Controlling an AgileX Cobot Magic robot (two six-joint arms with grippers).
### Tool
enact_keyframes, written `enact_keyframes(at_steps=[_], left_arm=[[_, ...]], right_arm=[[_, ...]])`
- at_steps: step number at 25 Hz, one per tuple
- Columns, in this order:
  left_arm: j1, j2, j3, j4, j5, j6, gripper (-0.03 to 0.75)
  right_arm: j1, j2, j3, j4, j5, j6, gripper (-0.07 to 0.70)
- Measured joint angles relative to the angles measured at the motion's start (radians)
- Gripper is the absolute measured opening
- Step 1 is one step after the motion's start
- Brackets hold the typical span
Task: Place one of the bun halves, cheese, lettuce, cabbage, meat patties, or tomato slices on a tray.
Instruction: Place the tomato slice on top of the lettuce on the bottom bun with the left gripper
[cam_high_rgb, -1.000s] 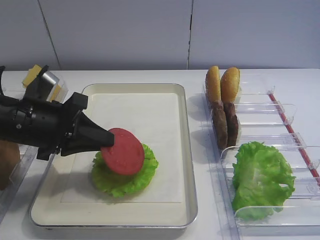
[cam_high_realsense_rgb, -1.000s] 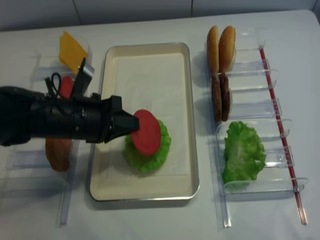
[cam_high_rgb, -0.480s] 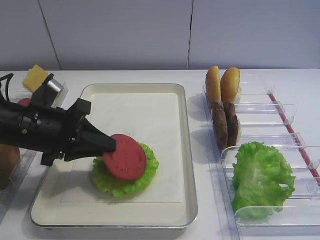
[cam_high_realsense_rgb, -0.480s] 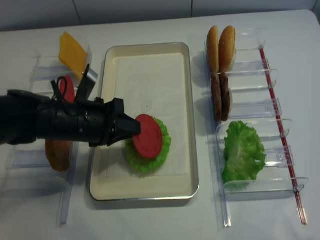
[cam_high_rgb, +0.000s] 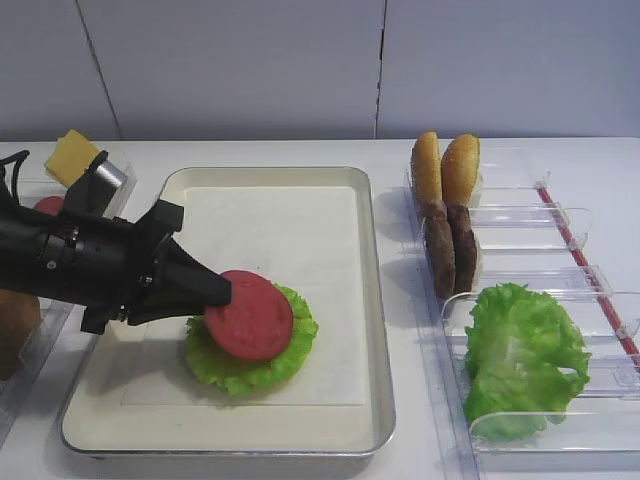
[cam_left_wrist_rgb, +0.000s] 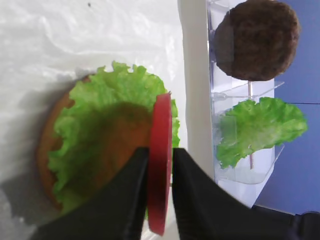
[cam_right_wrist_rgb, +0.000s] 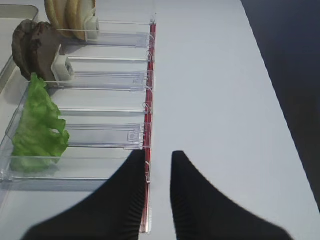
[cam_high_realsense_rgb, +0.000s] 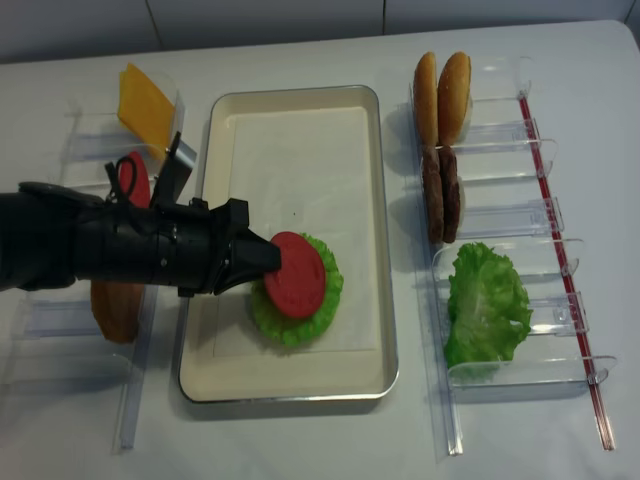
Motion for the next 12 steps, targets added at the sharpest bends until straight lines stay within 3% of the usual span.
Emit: enact_keyframes(at_steps=[2, 7, 9, 12], left_arm=[[0.000, 0.000, 0.000, 0.000, 0.000, 0.000, 0.160], [0.000, 0.000, 0.000, -0.002, 0.002, 0.000, 0.440], [0.000, 0.000, 0.000, -0.002, 0.010, 0.000, 0.506], [0.000, 0.000, -0.019, 0.003, 0.031, 0.000, 0.540]], right_arm=[[0.000, 0.000, 0.000, 0.000, 0.000, 0.000, 0.184], [0.000, 0.000, 0.000, 0.000, 0.000, 0.000, 0.184], [0.000, 0.000, 0.000, 0.000, 0.000, 0.000, 0.184], [0.000, 0.000, 0.000, 0.000, 0.000, 0.000, 0.184]])
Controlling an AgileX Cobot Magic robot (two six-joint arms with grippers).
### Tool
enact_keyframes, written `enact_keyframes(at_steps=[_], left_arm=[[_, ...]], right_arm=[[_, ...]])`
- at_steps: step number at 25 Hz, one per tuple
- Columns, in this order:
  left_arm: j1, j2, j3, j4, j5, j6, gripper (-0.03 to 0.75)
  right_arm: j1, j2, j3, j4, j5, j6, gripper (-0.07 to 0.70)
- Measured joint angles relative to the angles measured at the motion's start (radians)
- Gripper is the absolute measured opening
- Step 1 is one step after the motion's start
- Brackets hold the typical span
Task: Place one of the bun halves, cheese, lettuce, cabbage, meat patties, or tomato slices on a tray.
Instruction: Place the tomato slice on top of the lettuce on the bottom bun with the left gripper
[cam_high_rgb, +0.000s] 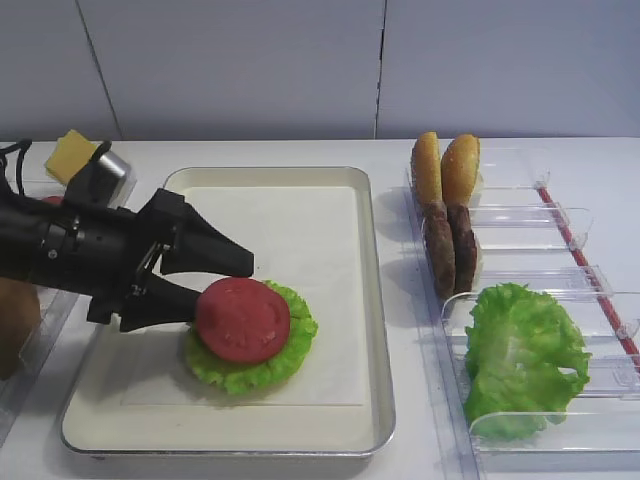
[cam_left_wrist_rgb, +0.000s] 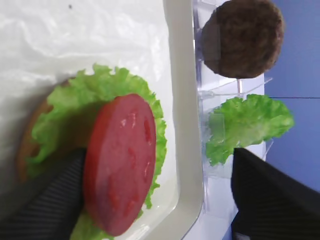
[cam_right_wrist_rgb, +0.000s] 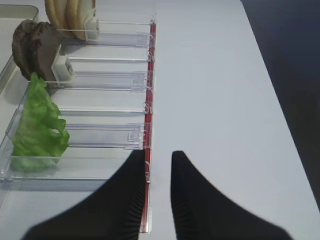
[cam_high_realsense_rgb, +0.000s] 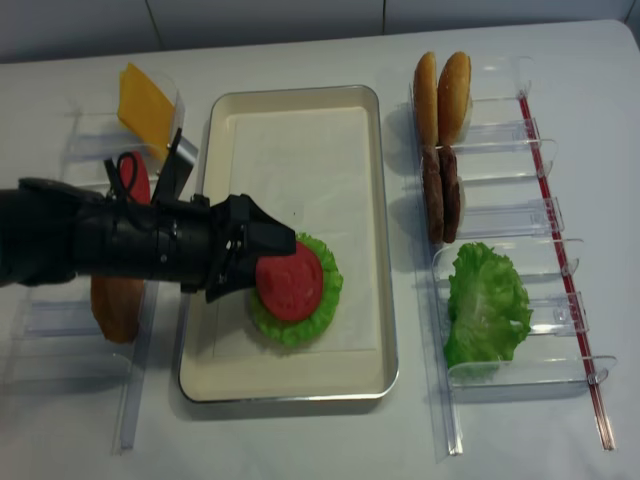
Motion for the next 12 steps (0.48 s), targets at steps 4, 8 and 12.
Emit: enact_keyframes(at_steps=[4, 8, 12], left_arm=[[0.000, 0.000, -0.050, 0.084, 0.012, -0.078, 0.548], [0.000, 0.000, -0.105, 0.246, 0.023, -0.207, 0.549], [0.000, 0.000, -0.134, 0.316, 0.039, -0.264, 0.549]], right_arm=[[0.000, 0.000, 0.000, 0.000, 0.000, 0.000, 0.184], [0.000, 0.000, 0.000, 0.000, 0.000, 0.000, 0.184], [0.000, 0.000, 0.000, 0.000, 0.000, 0.000, 0.184]])
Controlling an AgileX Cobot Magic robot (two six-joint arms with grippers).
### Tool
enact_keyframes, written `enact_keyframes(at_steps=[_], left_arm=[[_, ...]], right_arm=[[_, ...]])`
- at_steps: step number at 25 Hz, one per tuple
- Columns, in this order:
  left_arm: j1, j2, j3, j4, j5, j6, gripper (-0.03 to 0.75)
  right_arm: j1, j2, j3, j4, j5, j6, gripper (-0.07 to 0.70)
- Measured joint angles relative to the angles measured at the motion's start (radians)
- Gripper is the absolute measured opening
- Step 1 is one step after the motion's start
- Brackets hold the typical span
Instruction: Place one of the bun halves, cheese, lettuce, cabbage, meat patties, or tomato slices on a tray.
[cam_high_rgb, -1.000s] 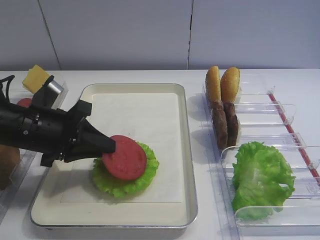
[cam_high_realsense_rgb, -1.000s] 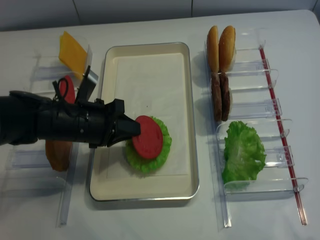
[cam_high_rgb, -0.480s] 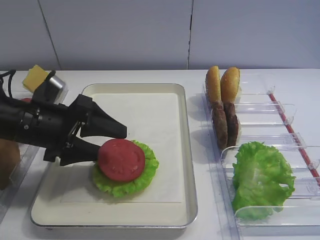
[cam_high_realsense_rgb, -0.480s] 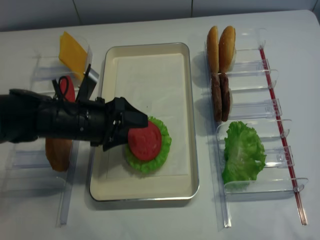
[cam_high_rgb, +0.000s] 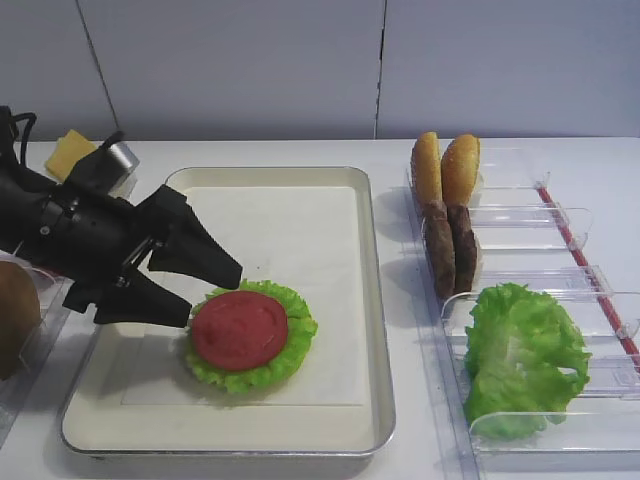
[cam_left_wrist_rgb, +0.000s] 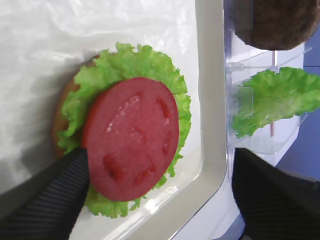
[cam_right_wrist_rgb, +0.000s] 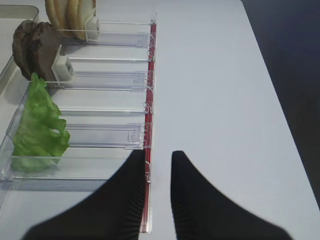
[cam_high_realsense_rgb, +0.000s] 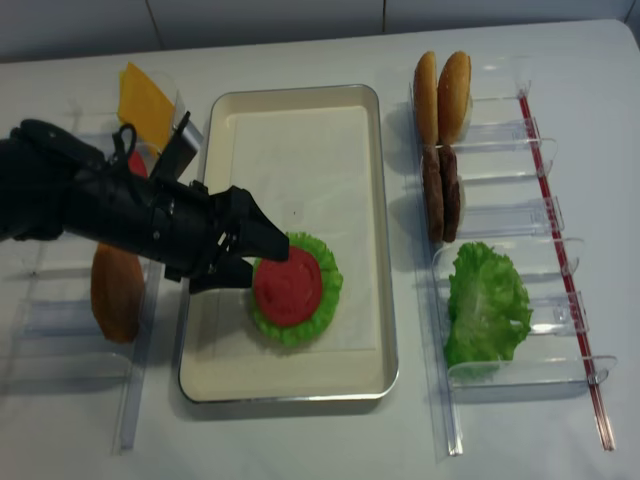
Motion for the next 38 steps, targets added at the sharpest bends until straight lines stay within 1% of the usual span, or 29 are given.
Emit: enact_keyframes(at_steps=[5, 10, 16, 22, 25, 27, 31, 38], left_arm=[[0.000, 0.000, -0.035, 0.050, 0.005, -0.035, 0.549], [0.000, -0.036, -0.081, 0.168, 0.005, -0.107, 0.549], [0.000, -0.105, -0.149, 0.411, 0.012, -0.245, 0.550], [0.000, -0.214, -0.223, 0.695, 0.025, -0.401, 0.550], [0.000, -0.270, -0.243, 0.827, 0.030, -0.463, 0.550], [0.000, -0.316, -0.245, 0.890, 0.034, -0.480, 0.550], [0.000, -0.399, -0.245, 0.947, 0.046, -0.491, 0.550], [0.000, -0.535, -0.245, 0.976, 0.046, -0.491, 0.552]], right_arm=[[0.000, 0.000, 0.000, 0.001, 0.000, 0.000, 0.184], [0.000, 0.000, 0.000, 0.001, 0.000, 0.002, 0.184], [0.000, 0.000, 0.000, 0.001, 0.000, 0.002, 0.184], [0.000, 0.000, 0.000, 0.001, 0.000, 0.002, 0.184], [0.000, 0.000, 0.000, 0.001, 0.000, 0.002, 0.184], [0.000, 0.000, 0.000, 0.001, 0.000, 0.002, 0.184], [0.000, 0.000, 0.000, 0.001, 0.000, 0.002, 0.184], [0.000, 0.000, 0.000, 0.001, 0.000, 0.004, 0.184]])
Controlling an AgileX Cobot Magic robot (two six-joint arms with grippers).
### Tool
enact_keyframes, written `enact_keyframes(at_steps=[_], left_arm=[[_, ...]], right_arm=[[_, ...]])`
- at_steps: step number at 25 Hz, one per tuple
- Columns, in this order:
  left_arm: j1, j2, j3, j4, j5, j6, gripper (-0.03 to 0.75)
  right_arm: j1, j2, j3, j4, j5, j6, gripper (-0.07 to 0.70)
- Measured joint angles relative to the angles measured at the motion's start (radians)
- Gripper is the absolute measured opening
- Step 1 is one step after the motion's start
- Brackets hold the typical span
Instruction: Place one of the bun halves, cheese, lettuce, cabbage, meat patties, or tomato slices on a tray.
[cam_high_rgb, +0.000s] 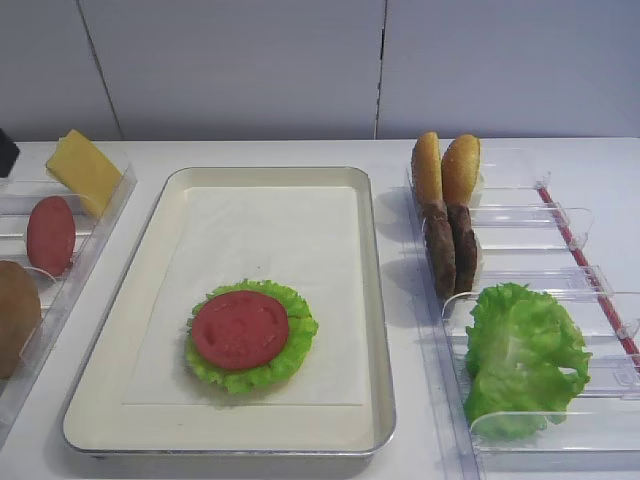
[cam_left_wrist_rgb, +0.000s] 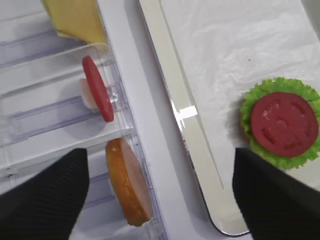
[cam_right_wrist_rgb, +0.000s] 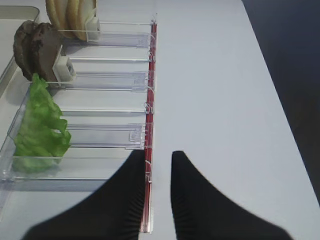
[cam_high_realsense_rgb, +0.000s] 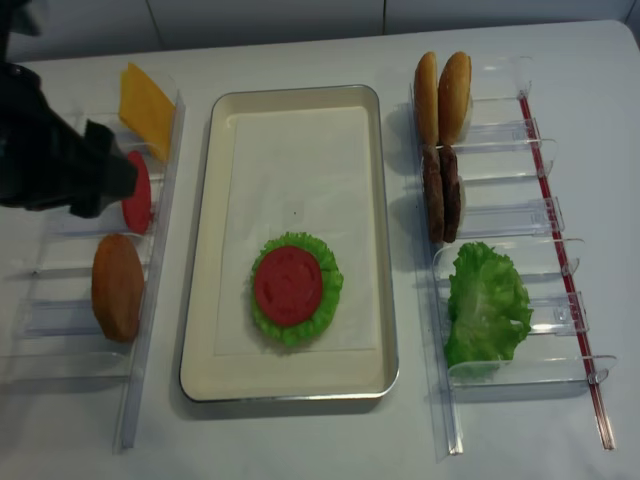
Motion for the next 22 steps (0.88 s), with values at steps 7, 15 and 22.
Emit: enact_keyframes(at_steps=[7, 15, 22], left_arm=[[0.000, -0.158, 0.000, 0.029, 0.003, -0.018, 0.552], [0.000, -0.345, 0.053, 0.071, 0.008, -0.034, 0.552], [0.000, -0.549, 0.208, 0.079, 0.009, -0.042, 0.553]], right_arm=[[0.000, 0.000, 0.000, 0.000, 0.000, 0.001, 0.184], [0.000, 0.000, 0.000, 0.000, 0.000, 0.001, 0.184], [0.000, 0.000, 0.000, 0.000, 0.000, 0.001, 0.184]])
